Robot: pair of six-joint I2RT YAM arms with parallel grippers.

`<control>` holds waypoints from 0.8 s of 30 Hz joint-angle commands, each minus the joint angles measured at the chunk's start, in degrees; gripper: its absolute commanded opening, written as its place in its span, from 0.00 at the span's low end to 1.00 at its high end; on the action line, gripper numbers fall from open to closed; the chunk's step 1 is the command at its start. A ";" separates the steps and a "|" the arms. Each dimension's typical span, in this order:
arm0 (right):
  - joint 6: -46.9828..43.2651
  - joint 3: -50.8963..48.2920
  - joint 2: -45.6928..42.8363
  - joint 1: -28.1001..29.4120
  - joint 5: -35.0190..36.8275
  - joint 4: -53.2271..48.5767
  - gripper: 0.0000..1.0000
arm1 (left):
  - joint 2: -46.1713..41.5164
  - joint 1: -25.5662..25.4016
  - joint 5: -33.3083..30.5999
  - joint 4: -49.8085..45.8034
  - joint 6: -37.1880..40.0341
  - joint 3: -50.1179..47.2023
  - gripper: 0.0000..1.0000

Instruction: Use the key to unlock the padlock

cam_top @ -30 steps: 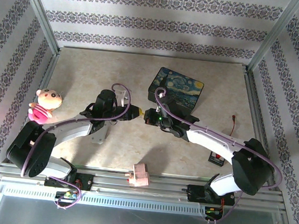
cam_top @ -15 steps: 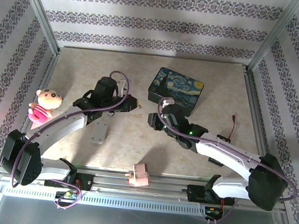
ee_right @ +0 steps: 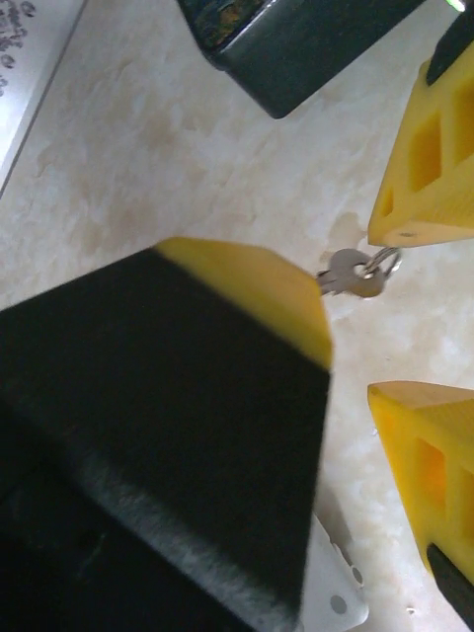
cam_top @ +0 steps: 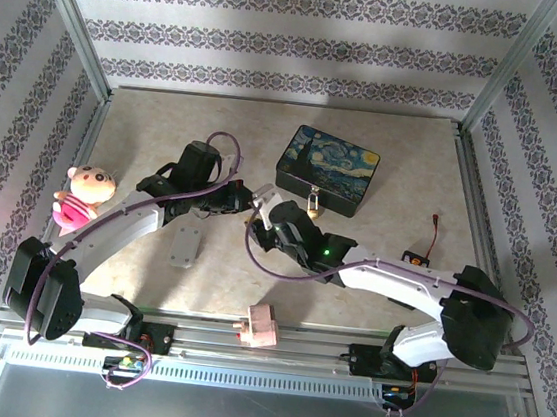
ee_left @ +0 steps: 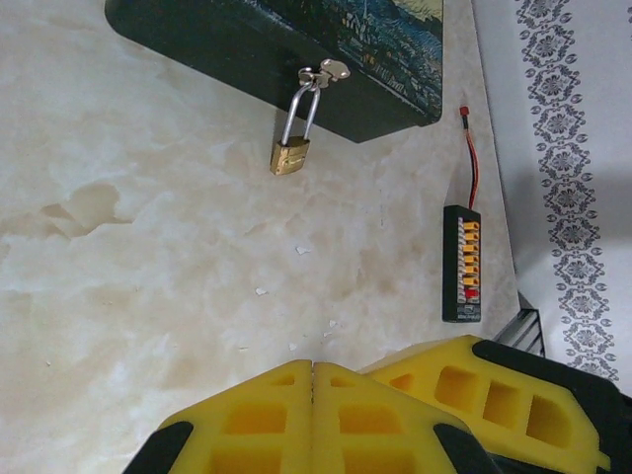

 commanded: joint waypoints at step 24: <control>-4.40 2.74 5.12 0.38 5.02 3.92 0.00 | -0.48 2.29 7.09 -1.59 -0.53 0.90 0.00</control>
